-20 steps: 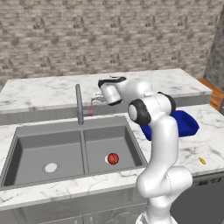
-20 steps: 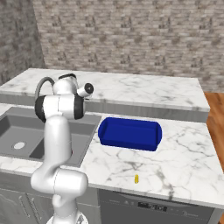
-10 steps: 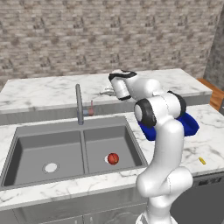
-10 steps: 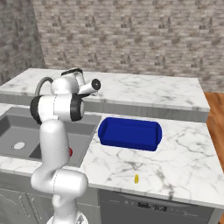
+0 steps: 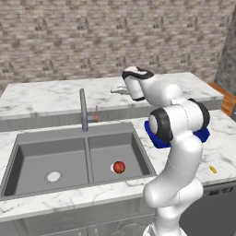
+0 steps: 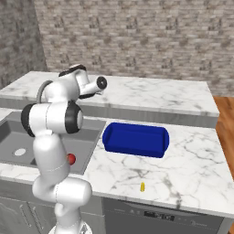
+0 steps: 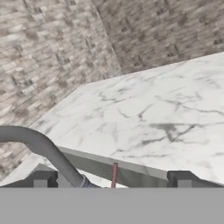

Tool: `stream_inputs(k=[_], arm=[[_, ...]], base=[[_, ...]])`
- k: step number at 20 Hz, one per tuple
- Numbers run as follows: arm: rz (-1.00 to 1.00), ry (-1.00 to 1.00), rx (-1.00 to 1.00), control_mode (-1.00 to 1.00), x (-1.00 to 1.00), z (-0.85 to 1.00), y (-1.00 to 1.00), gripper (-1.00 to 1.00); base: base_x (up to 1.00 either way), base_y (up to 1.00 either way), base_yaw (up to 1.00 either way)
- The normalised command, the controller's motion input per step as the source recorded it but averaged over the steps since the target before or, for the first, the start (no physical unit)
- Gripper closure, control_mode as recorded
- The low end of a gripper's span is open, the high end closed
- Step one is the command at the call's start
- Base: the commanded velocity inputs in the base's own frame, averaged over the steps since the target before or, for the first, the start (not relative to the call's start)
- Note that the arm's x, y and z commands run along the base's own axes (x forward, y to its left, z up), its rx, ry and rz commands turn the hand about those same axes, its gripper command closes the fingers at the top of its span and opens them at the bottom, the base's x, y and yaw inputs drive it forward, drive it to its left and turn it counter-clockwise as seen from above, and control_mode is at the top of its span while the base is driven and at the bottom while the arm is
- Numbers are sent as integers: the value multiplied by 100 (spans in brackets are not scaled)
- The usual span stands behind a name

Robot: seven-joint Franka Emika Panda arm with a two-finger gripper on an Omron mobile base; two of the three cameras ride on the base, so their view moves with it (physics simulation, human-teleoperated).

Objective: Pick up all produce items and place them in the sink. Turn on the sink faucet to wash them. Then turn the sink off and put them in the tray.

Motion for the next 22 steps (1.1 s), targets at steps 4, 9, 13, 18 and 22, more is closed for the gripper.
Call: stream_inputs(k=[4, 9, 13, 18, 22], arm=[[-4, 1, -4, -100, -38, 67, -2, -100], [-5, 5, -5, -100, -40, 67, -7, -100], [-4, 6, -5, -100, -40, 57, -9, -100], [-4, 8, -5, -100, -40, 41, -9, -100], [-5, 9, -8, -100, -44, 23, -2, -100]], base=[[0, 0, 0], [0, 0, 0], [0, 0, 0], [0, 0, 0], [0, 0, 0]])
